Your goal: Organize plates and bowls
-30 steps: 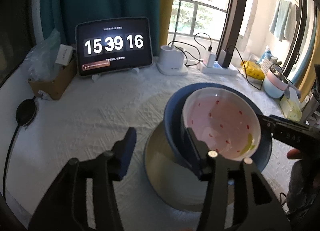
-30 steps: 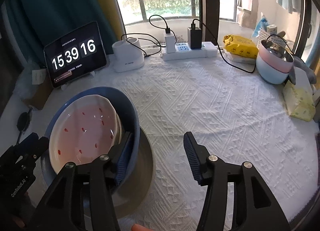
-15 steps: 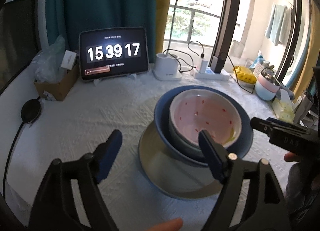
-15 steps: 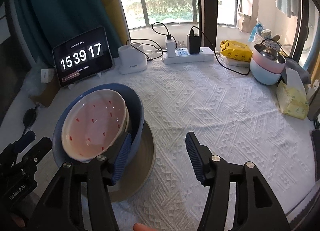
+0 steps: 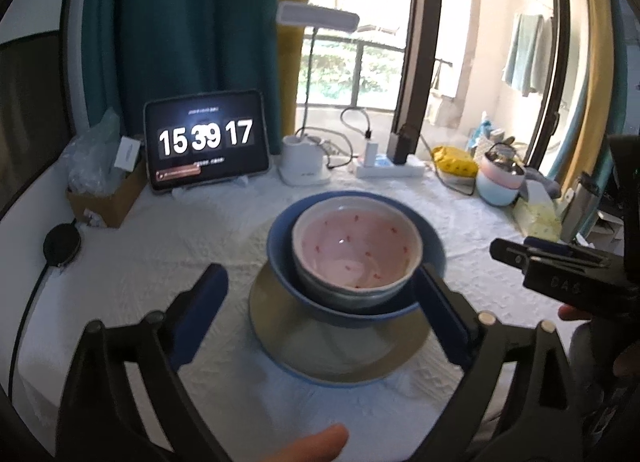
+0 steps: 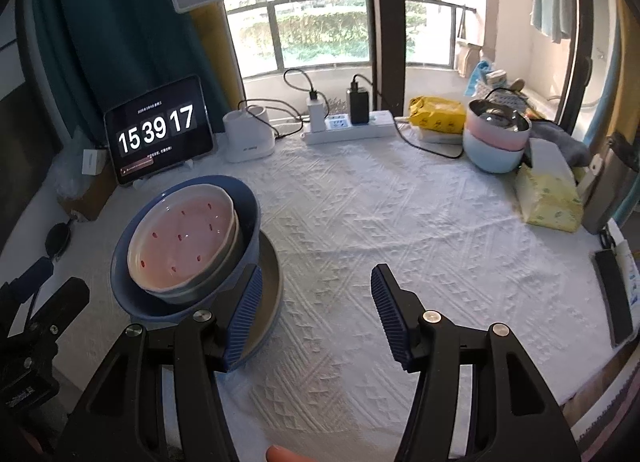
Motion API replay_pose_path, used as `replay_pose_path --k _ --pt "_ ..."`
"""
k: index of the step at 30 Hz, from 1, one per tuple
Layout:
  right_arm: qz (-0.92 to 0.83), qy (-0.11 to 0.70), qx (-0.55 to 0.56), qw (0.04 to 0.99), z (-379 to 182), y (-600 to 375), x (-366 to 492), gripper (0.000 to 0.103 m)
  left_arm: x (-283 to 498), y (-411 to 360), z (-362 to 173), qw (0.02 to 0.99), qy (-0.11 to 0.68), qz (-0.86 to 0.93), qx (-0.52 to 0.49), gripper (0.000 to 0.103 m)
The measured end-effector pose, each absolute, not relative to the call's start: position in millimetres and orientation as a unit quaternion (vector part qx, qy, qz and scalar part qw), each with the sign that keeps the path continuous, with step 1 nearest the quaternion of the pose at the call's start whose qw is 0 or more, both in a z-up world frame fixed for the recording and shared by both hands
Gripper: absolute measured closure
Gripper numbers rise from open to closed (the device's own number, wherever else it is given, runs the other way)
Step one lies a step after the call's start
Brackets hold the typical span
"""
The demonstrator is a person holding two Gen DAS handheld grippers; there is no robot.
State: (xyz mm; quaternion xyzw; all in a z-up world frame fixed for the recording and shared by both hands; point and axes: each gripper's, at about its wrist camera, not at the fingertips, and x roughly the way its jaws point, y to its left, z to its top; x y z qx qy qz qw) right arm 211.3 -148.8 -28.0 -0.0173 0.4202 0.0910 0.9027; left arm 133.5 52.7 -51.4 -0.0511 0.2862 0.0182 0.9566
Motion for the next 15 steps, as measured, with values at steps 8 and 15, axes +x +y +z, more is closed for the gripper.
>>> replay_pose_path --k 8,15 --pt "0.083 0.38 -0.027 0.921 -4.0 -162.6 185.7 0.043 109.9 43.1 -24.1 0.97 0.235 0.017 -0.053 0.008" --pt "0.078 0.343 -0.037 0.935 20.3 -172.3 165.4 0.043 90.8 30.1 -5.7 0.978 0.204 0.004 -0.044 0.008"
